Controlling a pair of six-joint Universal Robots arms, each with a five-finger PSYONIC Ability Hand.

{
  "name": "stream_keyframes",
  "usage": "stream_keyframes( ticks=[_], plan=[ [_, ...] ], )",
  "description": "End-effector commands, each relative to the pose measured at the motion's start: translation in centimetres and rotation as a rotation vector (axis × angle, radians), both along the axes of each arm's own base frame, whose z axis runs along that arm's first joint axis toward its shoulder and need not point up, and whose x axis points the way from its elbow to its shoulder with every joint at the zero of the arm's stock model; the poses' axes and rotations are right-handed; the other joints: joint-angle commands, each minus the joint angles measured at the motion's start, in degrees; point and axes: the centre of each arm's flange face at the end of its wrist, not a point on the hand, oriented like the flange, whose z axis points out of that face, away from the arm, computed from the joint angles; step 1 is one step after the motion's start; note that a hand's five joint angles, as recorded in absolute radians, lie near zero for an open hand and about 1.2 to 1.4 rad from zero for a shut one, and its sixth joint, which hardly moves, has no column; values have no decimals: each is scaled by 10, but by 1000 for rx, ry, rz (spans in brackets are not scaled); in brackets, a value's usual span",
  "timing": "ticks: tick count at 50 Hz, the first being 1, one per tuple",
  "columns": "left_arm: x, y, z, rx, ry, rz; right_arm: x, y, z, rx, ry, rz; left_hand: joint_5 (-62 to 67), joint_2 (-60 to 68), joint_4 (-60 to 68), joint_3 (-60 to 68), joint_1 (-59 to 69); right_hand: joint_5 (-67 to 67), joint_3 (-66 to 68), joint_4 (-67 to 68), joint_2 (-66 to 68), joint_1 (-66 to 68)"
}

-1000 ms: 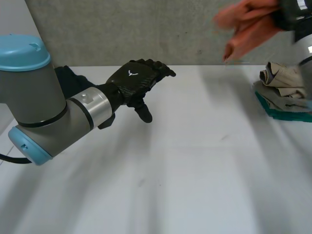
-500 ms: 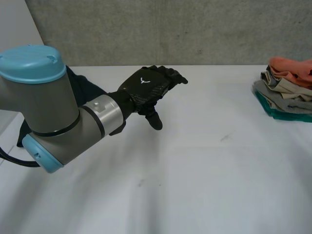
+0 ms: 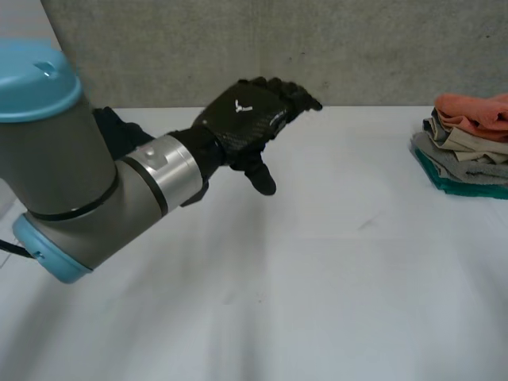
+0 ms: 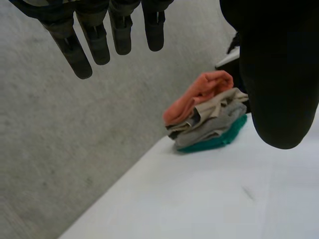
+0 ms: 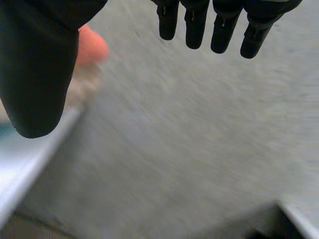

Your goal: Fold the laundry.

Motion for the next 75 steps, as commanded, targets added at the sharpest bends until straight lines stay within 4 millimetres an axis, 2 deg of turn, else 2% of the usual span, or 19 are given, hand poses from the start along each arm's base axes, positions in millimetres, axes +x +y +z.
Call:
stream_keyframes(
  ticks=[1, 3, 8, 13, 14, 17, 18, 25, 35, 38, 41, 52, 56, 59, 60, 64, 67, 73, 75],
  plan=[
    [12, -13, 33, -89, 60, 120, 43, -5, 66, -251, 187, -36, 21, 24, 24, 27, 17, -27, -23, -20, -22, -31],
    [26, -31, 43, -114, 79, 230, 75, 4, 96, -405, 185, 33, 31, 34, 34, 37, 27, -27, -23, -20, -22, -31],
    [71, -84, 41, -152, 49, 456, 154, 38, 117, -594, 153, 263, 30, 33, 33, 35, 25, -27, -23, -20, -22, -31],
    [112, -139, 6, -213, -112, 599, 227, 77, 83, -565, 135, 526, 23, 26, 26, 28, 19, -27, -23, -20, -22, -31],
    [126, -159, -15, -235, -190, 639, 246, 92, 67, -521, 117, 592, 21, 24, 24, 27, 17, -27, -23, -20, -22, -31],
    [152, -188, -47, -266, -308, 696, 268, 110, 44, -449, 94, 662, 3, 6, 6, 8, -2, -27, -23, -20, -22, -31],
    [163, -204, -70, -283, -383, 714, 276, 121, 30, -397, 86, 685, 1, 4, 4, 6, -3, -27, -23, -20, -22, -31],
    [191, -250, -153, -325, -574, 663, 280, 142, -20, -170, 72, 701, -16, -13, -13, -10, -20, -27, -23, -20, -22, -31],
    [204, -276, -199, -325, -564, 614, 273, 150, -41, -35, 79, 682, 38, 41, 41, 43, 34, -27, -23, -20, -22, -31],
    [202, -279, -205, -331, -558, 597, 260, 147, -46, -14, 76, 643, 217, 220, 221, 223, 213, -27, -23, -20, -22, -31],
    [200, -278, -203, -328, -554, 603, 253, 146, -50, 1, 72, 619, 668, 671, 671, 674, 664, -27, -23, -20, -22, -31],
    [177, -267, -161, -292, -360, 650, 243, 145, -53, 15, 65, 587, 670, 673, 674, 676, 666, -27, -23, -20, -22, -31],
    [148, -238, -131, -228, -241, 593, 239, 143, -52, 14, 66, 575, 670, 673, 674, 676, 666, -27, -23, -20, -22, -31],
    [115, -205, -89, -200, -112, 523, 238, 141, -49, 3, 67, 568, 670, 673, 674, 676, 666, -27, -23, -20, -22, -31],
    [98, -186, -70, -182, -47, 482, 237, 139, -47, -5, 68, 560, 670, 673, 674, 676, 666, -27, -23, -20, -22, -31],
    [53, -133, -45, -104, 76, 354, 234, 137, -40, -25, 70, 523, 670, 673, 674, 676, 666, -27, -23, -20, -22, -31],
    [25, -104, -46, -41, 119, 282, 233, 137, -37, -33, 73, 502, 670, 673, 674, 676, 666, -27, -23, -20, -22, -31],
    [-41, -38, -99, 73, 73, 204, 232, 139, -38, -19, 66, 487, 670, 673, 674, 676, 666, -27, -23, -20, -22, -31],
    [-56, -25, -108, 74, 69, 190, 232, 142, -40, 6, 60, 490, 375, 378, 378, 380, 371, -27, -23, -20, -22, -31]
  ],
)
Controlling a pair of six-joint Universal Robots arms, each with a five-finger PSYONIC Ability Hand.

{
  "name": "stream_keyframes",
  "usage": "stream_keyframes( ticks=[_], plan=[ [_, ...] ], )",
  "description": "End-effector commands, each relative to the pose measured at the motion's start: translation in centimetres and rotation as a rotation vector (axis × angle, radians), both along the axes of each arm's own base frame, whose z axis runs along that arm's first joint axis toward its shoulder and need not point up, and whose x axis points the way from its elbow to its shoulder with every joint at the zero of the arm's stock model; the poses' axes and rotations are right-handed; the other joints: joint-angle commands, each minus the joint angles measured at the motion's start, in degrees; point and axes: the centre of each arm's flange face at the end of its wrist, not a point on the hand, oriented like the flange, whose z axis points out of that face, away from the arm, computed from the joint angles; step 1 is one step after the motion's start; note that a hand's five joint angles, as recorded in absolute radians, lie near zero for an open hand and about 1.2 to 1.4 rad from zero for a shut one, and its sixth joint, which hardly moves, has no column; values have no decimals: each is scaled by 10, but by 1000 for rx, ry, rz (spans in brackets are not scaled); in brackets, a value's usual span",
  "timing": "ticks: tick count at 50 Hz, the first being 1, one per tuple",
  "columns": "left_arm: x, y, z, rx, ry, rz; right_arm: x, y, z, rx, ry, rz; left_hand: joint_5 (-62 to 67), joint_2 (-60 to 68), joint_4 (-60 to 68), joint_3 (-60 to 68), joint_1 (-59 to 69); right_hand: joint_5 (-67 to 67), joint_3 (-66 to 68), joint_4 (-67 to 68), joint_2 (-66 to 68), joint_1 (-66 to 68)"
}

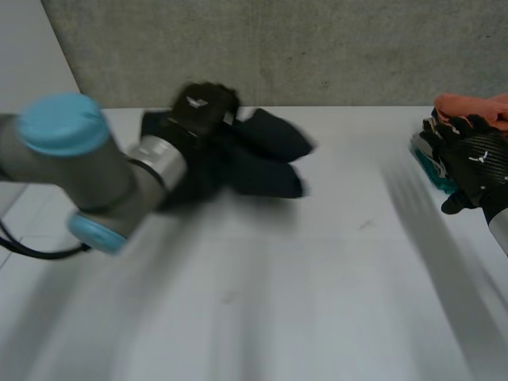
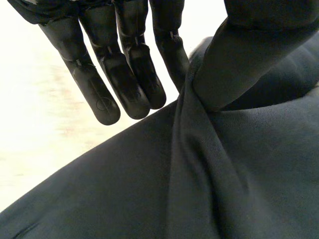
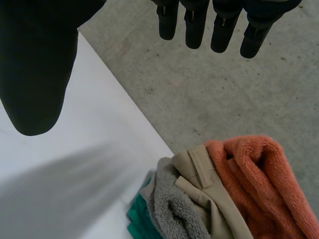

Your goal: Fold the laundry.

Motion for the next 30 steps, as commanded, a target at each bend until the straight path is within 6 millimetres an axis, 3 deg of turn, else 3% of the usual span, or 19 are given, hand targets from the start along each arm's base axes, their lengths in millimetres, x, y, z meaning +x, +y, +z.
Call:
stream_keyframes(
  ticks=[1, 2, 5, 8, 10, 13, 14, 18, 22, 30],
  plan=[
    [-59, 56, -49, 65, -40, -68, 0, 6, -6, 55, -2, -8, -376, -392, -393, -390, -356, -27, -21, -20, -22, -31],
    [-59, 56, -48, 61, -37, -69, 0, 6, -6, 64, -2, -8, -458, -474, -475, -472, -438, -27, -21, -20, -22, -31],
    [-58, 60, -38, 42, -36, -66, 1, 10, -10, 98, -5, -5, -499, -515, -517, -513, -479, -27, -21, -20, -22, -31],
    [-50, 65, -11, -15, -33, -57, 1, 11, -11, 107, -4, -4, -520, -535, -537, -533, -500, -27, -21, -20, -22, -31],
    [-39, 64, -2, -40, -52, -34, 0, 11, -10, 106, -4, -7, -520, -535, -537, -533, -500, -27, -21, -20, -22, -31],
    [-4, 50, 4, -74, -130, 50, 0, 11, -10, 105, -4, -7, -515, -530, -532, -528, -495, -27, -21, -20, -22, -31],
    [15, 43, 2, -80, -187, 95, 0, 11, -9, 103, -2, -7, -513, -528, -530, -527, -493, -27, -21, -20, -22, -31],
    [49, 35, -10, -103, -327, 176, 1, 11, -9, 103, -1, -5, -513, -528, -530, -527, -493, -27, -21, -20, -22, -31],
    [70, 25, -35, -95, -456, 221, 4, 14, -11, 120, -2, 4, -506, -522, -523, -520, -486, -27, -21, -20, -22, -31],
    [83, 6, -91, -33, -608, 187, 15, 24, -14, 155, 1, 43, -494, -510, -512, -508, -475, -27, -21, -20, -22, -31]
  ],
)
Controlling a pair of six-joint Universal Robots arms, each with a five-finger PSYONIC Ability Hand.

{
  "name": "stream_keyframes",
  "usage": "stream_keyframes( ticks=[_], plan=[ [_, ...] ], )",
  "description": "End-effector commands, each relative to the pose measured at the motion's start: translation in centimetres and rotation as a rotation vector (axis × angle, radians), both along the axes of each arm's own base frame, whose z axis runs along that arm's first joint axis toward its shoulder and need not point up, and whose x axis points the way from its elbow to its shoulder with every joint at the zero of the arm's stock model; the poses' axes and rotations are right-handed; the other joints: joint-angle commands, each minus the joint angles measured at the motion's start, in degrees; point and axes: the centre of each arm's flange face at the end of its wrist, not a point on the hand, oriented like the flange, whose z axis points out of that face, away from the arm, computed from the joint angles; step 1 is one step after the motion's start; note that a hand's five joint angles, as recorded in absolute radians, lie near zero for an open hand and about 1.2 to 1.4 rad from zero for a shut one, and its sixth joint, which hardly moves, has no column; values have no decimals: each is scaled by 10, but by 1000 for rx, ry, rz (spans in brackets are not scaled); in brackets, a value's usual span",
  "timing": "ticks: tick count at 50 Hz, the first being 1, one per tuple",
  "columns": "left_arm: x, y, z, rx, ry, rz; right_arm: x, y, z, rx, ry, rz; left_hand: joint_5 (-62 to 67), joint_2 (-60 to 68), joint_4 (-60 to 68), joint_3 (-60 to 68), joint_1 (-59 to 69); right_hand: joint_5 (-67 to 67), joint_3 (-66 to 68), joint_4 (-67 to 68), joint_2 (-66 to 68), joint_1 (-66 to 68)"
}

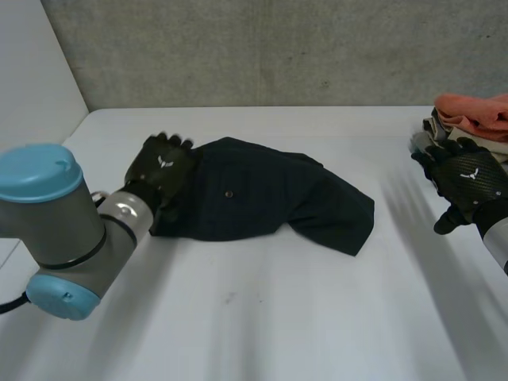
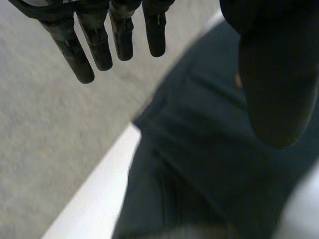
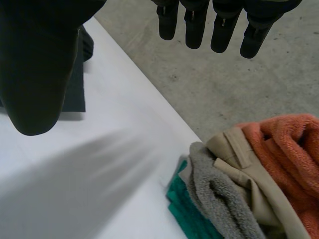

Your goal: Fold the laundry.

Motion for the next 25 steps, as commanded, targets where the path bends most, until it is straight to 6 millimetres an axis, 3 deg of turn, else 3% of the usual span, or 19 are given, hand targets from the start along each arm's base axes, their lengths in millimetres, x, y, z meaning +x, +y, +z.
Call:
stream_keyframes(
  ticks=[1, 9, 12, 14, 17, 20, 21, 24, 25],
  plan=[
    [6, -15, -49, 77, -100, -30, 12, 9, -2, 24, 1, 38, 28, 20, 24, 22, 14, -27, -21, -20, -22, -31],
    [-3, -36, -67, 83, -83, -75, 12, 12, -5, 32, 7, 25, 149, 141, 144, 143, 135, -27, -21, -20, -22, -31],
    [-6, -46, -72, 52, -80, -71, 12, 12, -6, 35, 9, 21, 372, 364, 368, 366, 358, -27, -21, -20, -22, -31],
    [-8, -56, -68, -10, -69, -54, 12, 12, -6, 36, 9, 19, 649, 641, 644, 643, 635, -27, -21, -20, -22, -31],
    [-6, -68, -57, -100, -48, 7, 12, 13, -6, 37, 11, 20, 651, 643, 646, 644, 636, -27, -21, -20, -22, -31],
    [4, -90, -27, -275, 7, 169, 12, 13, -6, 36, 11, 20, 651, 643, 646, 644, 636, -27, -21, -20, -22, -31],
    [10, -98, 2, -385, 60, 245, 12, 13, -5, 34, 11, 21, 651, 643, 646, 644, 636, -27, -21, -20, -22, -31],
    [15, -103, 42, -528, 136, 287, 13, 14, -2, 24, 9, 24, 651, 643, 646, 644, 636, -27, -21, -20, -22, -31],
    [9, -99, 65, -607, 177, 250, 16, 16, -1, 21, 7, 33, 651, 643, 646, 644, 636, -27, -21, -20, -22, -31]
  ],
)
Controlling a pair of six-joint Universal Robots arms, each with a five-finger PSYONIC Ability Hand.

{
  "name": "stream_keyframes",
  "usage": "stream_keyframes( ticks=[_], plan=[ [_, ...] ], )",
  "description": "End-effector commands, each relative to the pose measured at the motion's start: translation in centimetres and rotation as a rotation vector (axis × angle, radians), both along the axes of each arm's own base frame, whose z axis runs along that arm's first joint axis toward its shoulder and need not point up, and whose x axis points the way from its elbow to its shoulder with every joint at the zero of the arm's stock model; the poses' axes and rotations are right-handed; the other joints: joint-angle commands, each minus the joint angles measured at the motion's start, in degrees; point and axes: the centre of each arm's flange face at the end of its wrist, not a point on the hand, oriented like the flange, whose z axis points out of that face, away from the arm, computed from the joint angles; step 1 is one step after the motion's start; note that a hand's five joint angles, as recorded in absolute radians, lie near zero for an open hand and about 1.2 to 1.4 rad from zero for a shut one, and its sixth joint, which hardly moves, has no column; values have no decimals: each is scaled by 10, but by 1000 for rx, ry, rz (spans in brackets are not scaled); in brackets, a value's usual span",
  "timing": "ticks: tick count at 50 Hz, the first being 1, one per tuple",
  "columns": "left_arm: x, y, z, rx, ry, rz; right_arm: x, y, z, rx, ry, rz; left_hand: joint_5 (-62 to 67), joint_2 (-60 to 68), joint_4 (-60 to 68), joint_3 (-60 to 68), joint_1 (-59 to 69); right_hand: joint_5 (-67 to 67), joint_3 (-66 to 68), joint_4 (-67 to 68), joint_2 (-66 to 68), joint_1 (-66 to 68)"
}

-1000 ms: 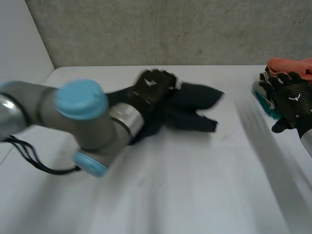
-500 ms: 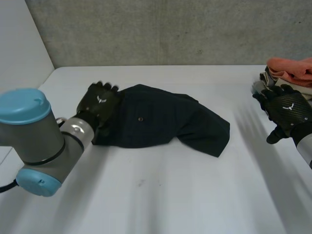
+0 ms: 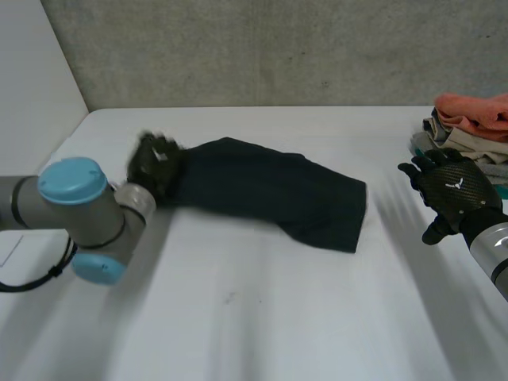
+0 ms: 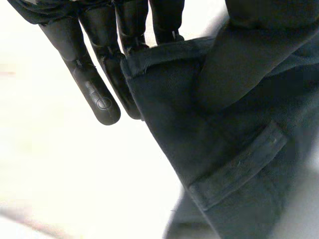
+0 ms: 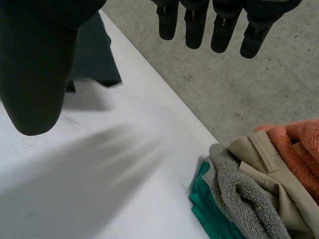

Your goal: Fold the laundry.

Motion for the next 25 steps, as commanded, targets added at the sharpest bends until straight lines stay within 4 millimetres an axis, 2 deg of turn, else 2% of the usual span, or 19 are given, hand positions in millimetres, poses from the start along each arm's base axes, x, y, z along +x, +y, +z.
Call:
stream_keyframes(
  ticks=[1, 3, 4, 7, 8, 11, 15, 16, 19, 20, 23, 24, 25],
  plan=[
    [5, -12, 106, -416, 180, 81, 5, 4, 5, -16, -4, 18, 139, 119, 114, 128, 163, -27, -21, -20, -22, -31],
    [-5, -7, 121, -464, 190, 14, 8, 6, 6, -19, -5, 30, 139, 119, 114, 128, 163, -27, -21, -20, -22, -31],
    [-18, 1, 132, -493, 202, -72, 10, 7, 7, -22, -6, 34, 139, 119, 114, 128, 163, -27, -21, -20, -22, -31],
    [-45, 19, 143, -510, 242, -210, 9, 7, 8, -27, -6, 19, 139, 119, 114, 128, 163, -27, -21, -20, -22, -31],
    [-59, 31, 151, -513, 279, -282, 8, 6, 9, -29, -5, -2, 139, 119, 114, 128, 163, -27, -21, -20, -22, -31],
    [-78, 43, 152, -487, 328, -370, 3, 3, 10, -34, -1, -47, 139, 119, 114, 128, 163, -27, -21, -20, -22, -31],
    [-106, 63, 121, -359, 358, -531, -2, 0, 11, -37, 3, -90, 139, 119, 114, 128, 163, -27, -21, -20, -22, -31],
    [-123, 79, 104, -294, 352, -621, -3, 0, 11, -37, 4, -94, 139, 119, 114, 128, 163, -27, -21, -20, -22, -31],
    [-141, 105, 77, -185, 331, -738, -4, 0, 11, -37, 4, -97, 139, 119, 114, 128, 163, -27, -21, -20, -22, -31],
    [-151, 127, 60, -106, 308, -812, -4, 0, 12, -40, 4, -99, 139, 119, 114, 128, 163, -27, -21, -20, -22, -31],
    [-157, 150, 40, -20, 276, -881, -4, -1, 13, -41, 2, -100, 139, 119, 114, 128, 163, -27, -21, -20, -22, -31],
    [-161, 168, 32, 19, 261, -930, -5, -1, 13, -43, 2, -102, 11, -9, -14, 0, 35, -27, -21, -20, -22, -31],
    [-162, 175, 28, 36, 255, -950, -5, -2, 13, -46, 3, -102, -74, -94, -98, -85, -50, -27, -21, -20, -22, -31]
  ],
)
